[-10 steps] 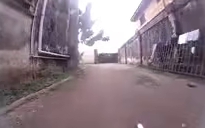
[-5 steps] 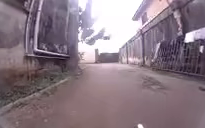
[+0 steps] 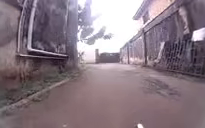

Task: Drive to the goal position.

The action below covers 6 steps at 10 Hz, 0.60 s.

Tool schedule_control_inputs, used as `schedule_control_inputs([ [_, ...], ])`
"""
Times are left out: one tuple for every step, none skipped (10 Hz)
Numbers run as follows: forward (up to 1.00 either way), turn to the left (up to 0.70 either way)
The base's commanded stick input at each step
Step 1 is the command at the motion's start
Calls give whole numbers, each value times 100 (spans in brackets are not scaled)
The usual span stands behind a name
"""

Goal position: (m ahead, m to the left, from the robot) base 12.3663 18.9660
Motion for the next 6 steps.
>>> schedule_control_inputs([
  [70,0],
  [70,0],
  [70,0],
  [70,0],
  [70,0],
  [70,0],
])
